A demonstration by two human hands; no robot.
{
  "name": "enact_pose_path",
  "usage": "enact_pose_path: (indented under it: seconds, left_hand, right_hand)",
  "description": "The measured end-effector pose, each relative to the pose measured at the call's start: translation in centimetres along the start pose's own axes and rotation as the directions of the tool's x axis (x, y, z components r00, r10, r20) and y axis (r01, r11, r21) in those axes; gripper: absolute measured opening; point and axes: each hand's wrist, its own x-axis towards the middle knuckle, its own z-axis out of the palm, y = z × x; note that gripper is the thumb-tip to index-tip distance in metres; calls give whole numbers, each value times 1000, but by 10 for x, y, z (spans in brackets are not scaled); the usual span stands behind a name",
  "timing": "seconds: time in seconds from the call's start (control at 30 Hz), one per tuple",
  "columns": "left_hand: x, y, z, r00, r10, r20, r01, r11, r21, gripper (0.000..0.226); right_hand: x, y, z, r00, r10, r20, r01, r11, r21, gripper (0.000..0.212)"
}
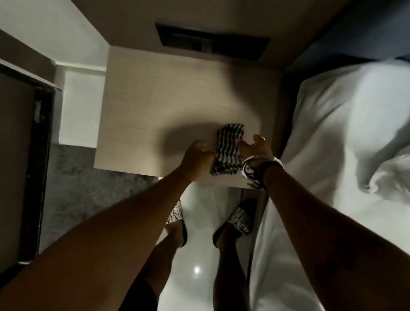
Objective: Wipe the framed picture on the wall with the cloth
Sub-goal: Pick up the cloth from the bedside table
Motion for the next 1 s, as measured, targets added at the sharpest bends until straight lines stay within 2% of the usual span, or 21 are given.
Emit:
enact_pose_path:
  seconds: [0.13, 0.2, 0.23, 0.27, 0.33, 0.4, 0.53, 0.6, 0.67, 0.77, 0.83, 0.9, 0.93, 1.0]
  left_hand:
    - [48, 0, 23, 999, -7, 42, 12, 990, -137, 19]
    - [59, -4, 36, 998, 0, 70, 15, 977, -212, 14]
    - [62, -4, 39, 997, 7, 77, 12, 972, -237, 20]
    - [59, -3, 41, 995, 10, 97, 16, 964, -265, 26]
    - [61, -9, 45, 988, -10, 152, 59, 945, -321, 36]
    - [58, -16, 45, 981, -9, 192, 75, 938, -338, 47]
    - [17, 3, 27, 970, -13, 244, 107, 921, -375, 32]
    - [-5, 22, 13, 962, 26, 271, 77, 928, -364, 30]
    - [-33, 50, -4, 958, 81, 275, 17, 941, -338, 20]
    - [-77, 102, -28, 946, 153, 286, -46, 936, -350, 22]
    - [-113, 142, -46, 920, 226, 321, -107, 931, -348, 21]
    - [-158, 184, -64, 902, 295, 315, -181, 921, -344, 30]
    - [-182, 207, -72, 896, 322, 307, -215, 918, -334, 34]
    - [-227, 251, -87, 873, 391, 293, -300, 902, -309, 39]
  right_hand:
    - [39, 10, 9, 998, 61, 35, -61, 998, 7, 73]
    - [49, 19, 20, 995, 85, 41, -87, 995, 44, 47]
    - [52, 23, 28, 996, 83, 24, -85, 993, 79, 26]
    - [53, 27, 32, 997, 73, 4, -73, 990, 122, 14]
    - [48, 31, 34, 998, 59, 38, -66, 975, 210, 17]
    - [38, 30, 30, 984, 98, 152, -136, 956, 261, 34]
    - [16, 21, 12, 955, 95, 280, -181, 936, 301, 37]
    - [-4, 7, -1, 937, 65, 344, -199, 908, 369, 31]
    - [-29, -15, -18, 913, 3, 408, -206, 866, 455, 22]
    - [-73, -54, -51, 858, -141, 494, -232, 751, 618, 17]
    - [-104, -86, -76, 816, -274, 508, -193, 700, 687, 38]
    - [-142, -121, -106, 782, -396, 481, -130, 651, 748, 61]
    - [-162, -141, -122, 782, -436, 444, -81, 636, 767, 59]
    - [-203, -180, -158, 786, -509, 350, 43, 609, 792, 42]
